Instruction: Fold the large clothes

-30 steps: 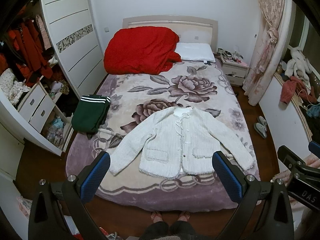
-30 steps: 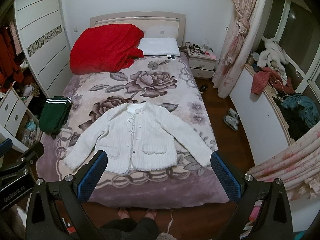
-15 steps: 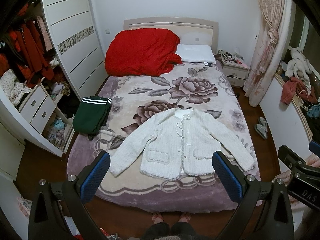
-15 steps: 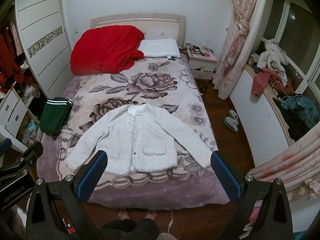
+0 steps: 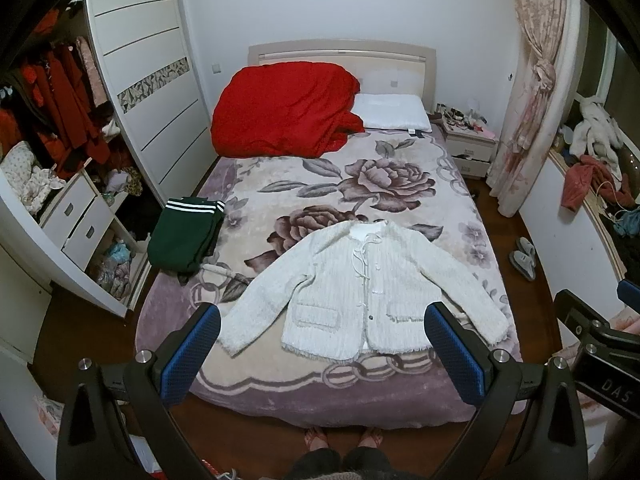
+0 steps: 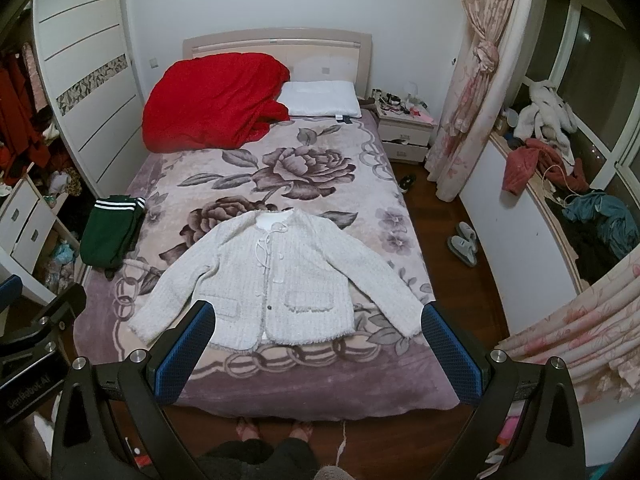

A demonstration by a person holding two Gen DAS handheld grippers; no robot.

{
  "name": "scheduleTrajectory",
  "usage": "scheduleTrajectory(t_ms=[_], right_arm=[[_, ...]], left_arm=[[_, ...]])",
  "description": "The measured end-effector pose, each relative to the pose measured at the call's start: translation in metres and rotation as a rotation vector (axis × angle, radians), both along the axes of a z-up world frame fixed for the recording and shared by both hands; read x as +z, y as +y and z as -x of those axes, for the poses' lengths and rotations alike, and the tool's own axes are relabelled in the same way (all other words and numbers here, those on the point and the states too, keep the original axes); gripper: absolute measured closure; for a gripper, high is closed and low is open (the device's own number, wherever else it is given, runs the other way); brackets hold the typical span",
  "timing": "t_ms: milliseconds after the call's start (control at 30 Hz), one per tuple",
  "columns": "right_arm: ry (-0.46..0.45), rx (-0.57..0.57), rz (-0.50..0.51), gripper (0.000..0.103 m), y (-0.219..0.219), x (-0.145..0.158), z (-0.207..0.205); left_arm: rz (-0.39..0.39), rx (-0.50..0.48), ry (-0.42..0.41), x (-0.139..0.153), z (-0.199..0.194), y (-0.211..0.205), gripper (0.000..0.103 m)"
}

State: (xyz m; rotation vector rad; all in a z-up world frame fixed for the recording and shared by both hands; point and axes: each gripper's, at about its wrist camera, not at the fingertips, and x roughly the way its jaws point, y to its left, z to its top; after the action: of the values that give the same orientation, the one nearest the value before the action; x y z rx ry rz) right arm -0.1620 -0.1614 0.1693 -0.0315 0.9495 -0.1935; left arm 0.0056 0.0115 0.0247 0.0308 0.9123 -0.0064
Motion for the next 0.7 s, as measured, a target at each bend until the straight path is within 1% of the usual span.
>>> scheduleTrajectory(t_ms=[133, 167, 267, 333, 367, 433, 500, 567, 600, 667, 700], right_arm=[[-0.001, 0.000, 0.000, 0.000, 0.007, 0.016, -0.006], [-0.003, -0.001, 0.001, 0.000, 0.006, 0.012, -0.003], [-0.003, -0.002, 0.001, 0.000, 0.007, 0.016, -0.005], [-0.004, 0.001, 0.002, 0.000, 0.005, 0.009, -0.001], [-0.005, 0.000, 0.003, 0.000, 0.007, 0.015, -0.005], [-0.004, 0.001, 0.000, 0.000, 0.004, 0.009, -0.001], [-0.006, 0.002, 0.001, 0.000, 0.004, 0.009, 0.000], [-0.007, 0.002, 0.002, 0.000, 0.006, 0.015, -0.003], [-0.007, 0.001, -0.001, 0.000, 0.004, 0.009, 0.000], [-0.008, 0.001, 0.000, 0.000, 0.004, 0.008, 0.000], [-0.009, 0.000, 0.002, 0.000, 0.006, 0.015, -0.003]], left_arm=[[-0.002, -0.001, -0.003, 0.000, 0.001, 0.000, 0.000], [0.000, -0.002, -0.002, 0.000, 0.000, 0.001, 0.000], [-0.001, -0.001, -0.004, -0.002, 0.002, -0.001, 0.000], [-0.001, -0.001, -0.003, -0.001, 0.001, -0.001, 0.000], [-0.002, -0.001, -0.005, -0.002, 0.002, -0.001, 0.000], [-0.003, -0.001, -0.005, -0.001, 0.002, -0.001, 0.000], [-0.001, 0.000, -0.004, -0.002, 0.003, -0.001, 0.000], [-0.002, -0.001, -0.006, -0.002, 0.003, -0.002, 0.000], [-0.002, -0.001, -0.007, -0.003, 0.004, -0.002, 0.000], [-0.003, 0.000, -0.008, -0.003, 0.004, -0.002, 0.000], [-0.002, 0.000, -0.007, -0.003, 0.004, -0.002, 0.000]])
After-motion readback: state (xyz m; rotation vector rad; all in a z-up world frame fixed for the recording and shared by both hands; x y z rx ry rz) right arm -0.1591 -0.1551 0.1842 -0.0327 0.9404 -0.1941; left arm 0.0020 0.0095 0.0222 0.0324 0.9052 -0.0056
